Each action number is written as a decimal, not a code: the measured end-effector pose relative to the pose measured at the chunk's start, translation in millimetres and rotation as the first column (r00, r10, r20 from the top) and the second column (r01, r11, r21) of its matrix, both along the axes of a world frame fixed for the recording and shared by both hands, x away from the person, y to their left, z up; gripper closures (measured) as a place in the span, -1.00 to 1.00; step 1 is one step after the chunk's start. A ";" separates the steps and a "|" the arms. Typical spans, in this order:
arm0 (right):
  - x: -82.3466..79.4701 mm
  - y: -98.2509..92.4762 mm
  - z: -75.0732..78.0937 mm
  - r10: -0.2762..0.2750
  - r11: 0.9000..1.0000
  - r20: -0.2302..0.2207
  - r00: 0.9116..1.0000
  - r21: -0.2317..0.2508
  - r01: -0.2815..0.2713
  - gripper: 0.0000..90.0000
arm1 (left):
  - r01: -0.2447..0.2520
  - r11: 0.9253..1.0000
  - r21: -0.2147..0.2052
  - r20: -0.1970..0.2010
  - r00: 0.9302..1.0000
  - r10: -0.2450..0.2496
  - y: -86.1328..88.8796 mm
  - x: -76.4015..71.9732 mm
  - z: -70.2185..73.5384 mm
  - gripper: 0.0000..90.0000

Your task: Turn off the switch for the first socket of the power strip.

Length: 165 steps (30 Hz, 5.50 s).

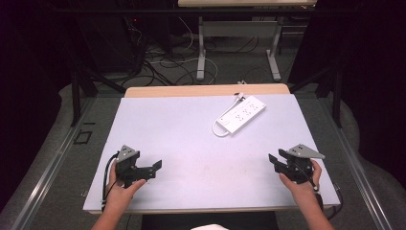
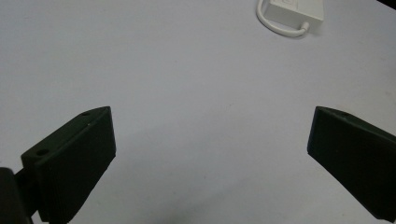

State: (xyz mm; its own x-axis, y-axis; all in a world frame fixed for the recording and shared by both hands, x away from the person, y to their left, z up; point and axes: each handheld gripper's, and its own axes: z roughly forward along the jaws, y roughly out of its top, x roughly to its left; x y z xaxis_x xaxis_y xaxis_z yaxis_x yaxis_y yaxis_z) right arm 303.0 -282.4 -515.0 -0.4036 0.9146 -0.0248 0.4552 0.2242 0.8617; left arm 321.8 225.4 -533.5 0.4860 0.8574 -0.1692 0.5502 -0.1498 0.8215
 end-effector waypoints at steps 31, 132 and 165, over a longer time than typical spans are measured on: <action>18.1 18.3 35.5 0.111 0.994 -0.058 0.992 0.022 -0.109 1.00 | -0.007 1.000 0.002 0.013 1.000 0.007 0.2 -1.0 -0.4 -0.97; 221.2 76.5 73.4 -0.050 0.998 -0.288 0.956 -0.062 0.033 1.00 | 0.001 1.000 -0.009 0.016 1.000 -0.001 0.0 -0.3 -0.9 -0.96; 246.0 99.6 30.8 -0.071 0.998 -0.324 0.943 -0.025 0.066 1.00 | -0.013 1.000 -0.028 0.026 1.000 0.014 2.1 -1.6 -0.6 -0.96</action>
State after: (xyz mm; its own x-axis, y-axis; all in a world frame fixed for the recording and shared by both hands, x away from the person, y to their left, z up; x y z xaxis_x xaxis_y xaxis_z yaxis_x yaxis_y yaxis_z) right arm 549.0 -182.8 -484.2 -0.3284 0.9408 0.0844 0.7246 0.1936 0.6614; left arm 320.2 227.5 -534.1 0.4791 0.8590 -0.1805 0.5304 -0.1195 0.8393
